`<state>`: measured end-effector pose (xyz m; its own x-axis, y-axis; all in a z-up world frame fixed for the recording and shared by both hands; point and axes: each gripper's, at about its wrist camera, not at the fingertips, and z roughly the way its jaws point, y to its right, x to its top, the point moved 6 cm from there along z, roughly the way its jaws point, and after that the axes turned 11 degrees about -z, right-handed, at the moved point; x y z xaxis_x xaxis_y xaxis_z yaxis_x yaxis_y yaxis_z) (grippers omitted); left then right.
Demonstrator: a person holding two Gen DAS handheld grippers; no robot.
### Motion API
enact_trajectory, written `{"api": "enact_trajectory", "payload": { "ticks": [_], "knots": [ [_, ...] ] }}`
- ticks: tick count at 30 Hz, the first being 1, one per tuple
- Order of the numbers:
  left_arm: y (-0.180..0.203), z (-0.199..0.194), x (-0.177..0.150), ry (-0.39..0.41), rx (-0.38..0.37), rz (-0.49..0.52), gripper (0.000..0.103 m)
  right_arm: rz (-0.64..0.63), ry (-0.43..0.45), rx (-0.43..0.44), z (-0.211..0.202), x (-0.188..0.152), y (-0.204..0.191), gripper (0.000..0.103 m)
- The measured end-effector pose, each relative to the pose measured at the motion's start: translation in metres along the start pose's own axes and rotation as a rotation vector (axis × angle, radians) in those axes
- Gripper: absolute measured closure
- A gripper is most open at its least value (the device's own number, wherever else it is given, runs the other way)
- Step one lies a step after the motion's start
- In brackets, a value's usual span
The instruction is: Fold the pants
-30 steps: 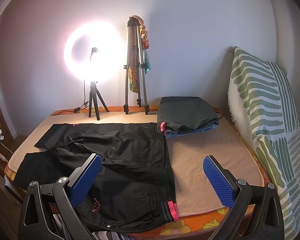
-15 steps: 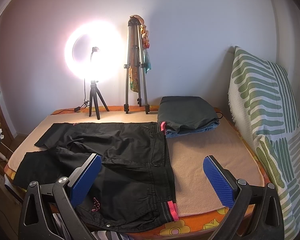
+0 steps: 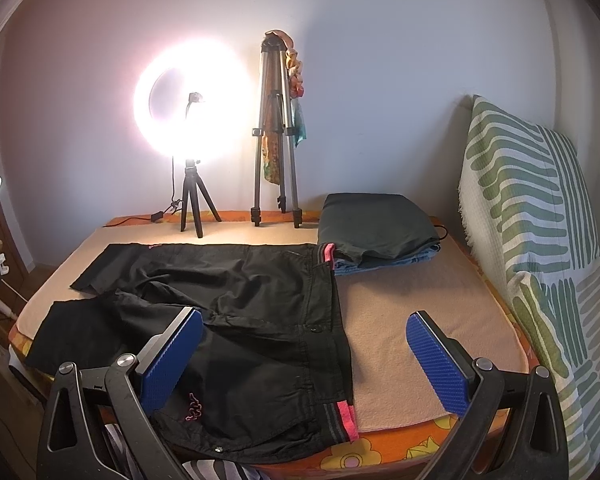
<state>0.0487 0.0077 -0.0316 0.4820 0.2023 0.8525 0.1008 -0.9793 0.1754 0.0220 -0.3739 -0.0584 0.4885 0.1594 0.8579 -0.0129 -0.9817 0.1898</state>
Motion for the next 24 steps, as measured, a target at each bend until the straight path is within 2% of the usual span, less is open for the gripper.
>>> {"api": "enact_trajectory", "payload": {
  "ticks": [13,17,21,24],
  "knots": [
    [-0.027,-0.001,0.0,-0.012,0.028,-0.019,0.0,-0.092,0.04,0.032,-0.006,0.014,-0.019,0.0],
    [-0.046,0.003,-0.003,-0.03,0.045,-0.026,0.0,-0.176,0.067,0.048,-0.008,0.024,-0.031,0.0],
    [-0.075,0.012,-0.008,-0.068,0.054,-0.053,0.001,-0.216,0.075,0.118,-0.004,0.03,-0.039,0.0],
    [-0.099,0.023,-0.015,-0.116,0.067,-0.084,0.006,-0.26,0.067,0.141,0.001,0.029,-0.048,0.0]
  ]
}}
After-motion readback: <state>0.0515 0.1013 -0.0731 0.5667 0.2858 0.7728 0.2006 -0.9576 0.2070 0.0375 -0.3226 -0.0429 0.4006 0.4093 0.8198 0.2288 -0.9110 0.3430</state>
